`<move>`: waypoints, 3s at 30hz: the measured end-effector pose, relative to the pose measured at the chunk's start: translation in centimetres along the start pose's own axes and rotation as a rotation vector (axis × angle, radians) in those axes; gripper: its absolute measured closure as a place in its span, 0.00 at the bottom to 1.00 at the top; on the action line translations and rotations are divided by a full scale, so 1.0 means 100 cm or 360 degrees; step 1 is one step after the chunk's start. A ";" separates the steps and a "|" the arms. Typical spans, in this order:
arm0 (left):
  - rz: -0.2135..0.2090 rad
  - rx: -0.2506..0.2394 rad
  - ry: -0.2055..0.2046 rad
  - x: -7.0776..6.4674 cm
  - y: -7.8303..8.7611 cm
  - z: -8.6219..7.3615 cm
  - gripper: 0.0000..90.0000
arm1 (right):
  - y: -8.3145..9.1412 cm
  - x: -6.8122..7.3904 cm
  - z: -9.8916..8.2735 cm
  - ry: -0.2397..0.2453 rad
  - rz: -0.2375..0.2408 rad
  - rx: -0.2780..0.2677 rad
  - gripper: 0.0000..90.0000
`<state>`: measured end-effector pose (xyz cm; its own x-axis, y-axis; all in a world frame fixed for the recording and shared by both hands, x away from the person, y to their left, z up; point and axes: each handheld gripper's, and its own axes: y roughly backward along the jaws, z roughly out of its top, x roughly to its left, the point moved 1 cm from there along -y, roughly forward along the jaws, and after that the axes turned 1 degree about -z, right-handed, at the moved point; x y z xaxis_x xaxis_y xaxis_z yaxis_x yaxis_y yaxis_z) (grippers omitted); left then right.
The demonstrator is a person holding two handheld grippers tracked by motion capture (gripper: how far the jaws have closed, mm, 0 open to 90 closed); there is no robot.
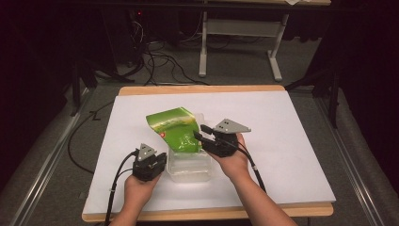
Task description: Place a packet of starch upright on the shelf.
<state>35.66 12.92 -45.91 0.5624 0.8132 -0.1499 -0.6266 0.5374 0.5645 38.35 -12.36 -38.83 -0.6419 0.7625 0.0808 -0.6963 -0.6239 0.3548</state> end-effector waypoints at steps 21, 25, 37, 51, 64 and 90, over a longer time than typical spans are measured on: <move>-0.0017 0.0017 -0.0004 0.000 0.001 0.000 0.87 | -0.027 0.002 -0.005 0.0061 0.0020 0.0155 0.92; -0.0014 0.0018 -0.0004 0.000 0.001 -0.001 0.87 | -0.025 -0.003 -0.013 0.0044 0.0008 0.0180 0.93; -0.0017 0.0028 -0.0012 -0.001 0.000 -0.001 0.88 | -0.016 -0.010 -0.036 0.0023 -0.0004 0.0195 0.94; -0.0006 0.0034 -0.0007 -0.001 0.000 -0.001 0.86 | -0.013 -0.012 -0.044 0.0013 -0.0014 0.0214 0.93; 0.0049 -0.0035 -0.0011 0.005 0.009 0.003 0.66 | -0.004 -0.012 -0.026 -0.0005 -0.0010 0.0126 0.62; 0.0071 -0.0011 -0.0007 0.036 0.033 -0.001 0.57 | 0.086 -0.073 -0.072 -0.0031 -0.0229 0.0136 0.42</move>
<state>35.59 17.67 -44.63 0.5358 0.8356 -0.1213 -0.6550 0.5020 0.5647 34.74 -24.50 -43.05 -0.5307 0.8465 0.0416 -0.7501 -0.4920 0.4419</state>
